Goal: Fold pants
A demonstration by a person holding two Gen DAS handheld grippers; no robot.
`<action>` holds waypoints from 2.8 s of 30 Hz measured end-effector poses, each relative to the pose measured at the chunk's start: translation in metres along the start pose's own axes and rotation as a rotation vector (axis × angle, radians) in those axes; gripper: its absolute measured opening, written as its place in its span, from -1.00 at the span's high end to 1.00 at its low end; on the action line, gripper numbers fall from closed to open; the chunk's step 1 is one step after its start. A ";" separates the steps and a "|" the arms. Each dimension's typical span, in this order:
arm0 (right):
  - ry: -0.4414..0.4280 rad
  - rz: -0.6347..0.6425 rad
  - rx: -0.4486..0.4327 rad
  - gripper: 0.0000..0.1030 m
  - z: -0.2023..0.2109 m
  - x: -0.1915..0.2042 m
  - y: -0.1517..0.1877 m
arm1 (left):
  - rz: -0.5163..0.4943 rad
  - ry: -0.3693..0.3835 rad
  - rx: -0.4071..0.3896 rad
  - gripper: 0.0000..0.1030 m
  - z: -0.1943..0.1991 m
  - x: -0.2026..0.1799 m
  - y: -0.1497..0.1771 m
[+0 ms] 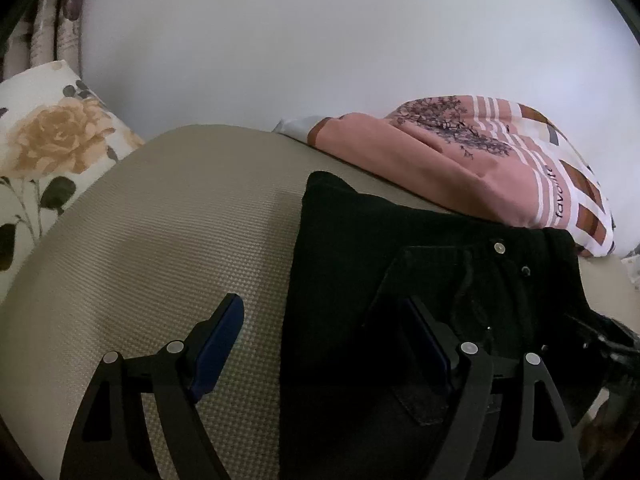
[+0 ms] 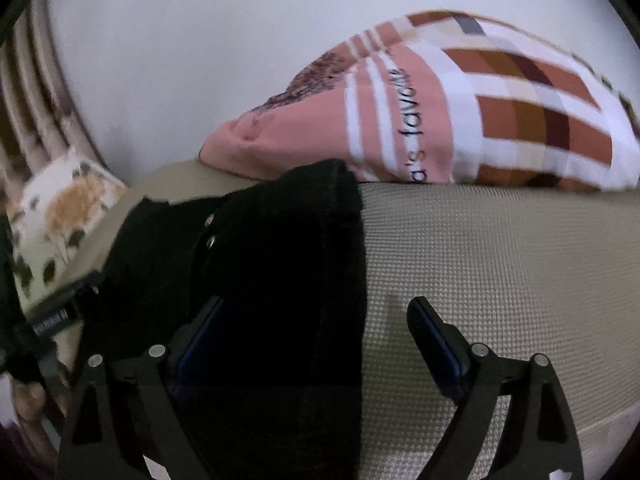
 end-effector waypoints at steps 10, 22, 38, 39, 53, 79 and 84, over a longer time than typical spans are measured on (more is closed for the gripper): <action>0.084 0.017 -0.083 -0.75 0.019 -0.004 -0.004 | -0.020 -0.045 -0.013 -0.65 0.001 0.000 0.000; 0.054 0.055 -0.050 -0.77 0.044 0.021 0.030 | -0.056 -0.174 -0.052 -0.87 0.011 0.002 0.001; -0.032 0.022 -0.029 -0.78 0.099 0.041 0.067 | -0.085 -0.191 -0.161 -0.87 0.111 -0.015 0.034; -0.039 0.021 -0.036 -0.78 0.106 0.043 0.067 | -0.086 -0.189 -0.168 -0.87 0.118 -0.016 0.033; -0.095 0.063 -0.194 -0.85 0.203 0.066 0.038 | -0.070 -0.198 -0.398 -1.00 0.270 -0.037 -0.008; -0.072 0.060 -0.319 -0.92 0.281 0.058 0.023 | 0.045 -0.173 -0.477 -1.00 0.348 -0.047 -0.014; -0.041 0.094 -0.301 -0.92 0.277 0.066 0.025 | 0.022 -0.185 -0.462 -1.00 0.344 -0.051 -0.008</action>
Point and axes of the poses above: each gripper's, at about its wrist camera, not at the fingertips, and z roughly against the way its jaws point, x to its left, y to its underside, the point moved 8 cm from there along -z, roughly the way its jaws point, and after that the axes turned 7 degrees about -y, right-handed, at the moved point
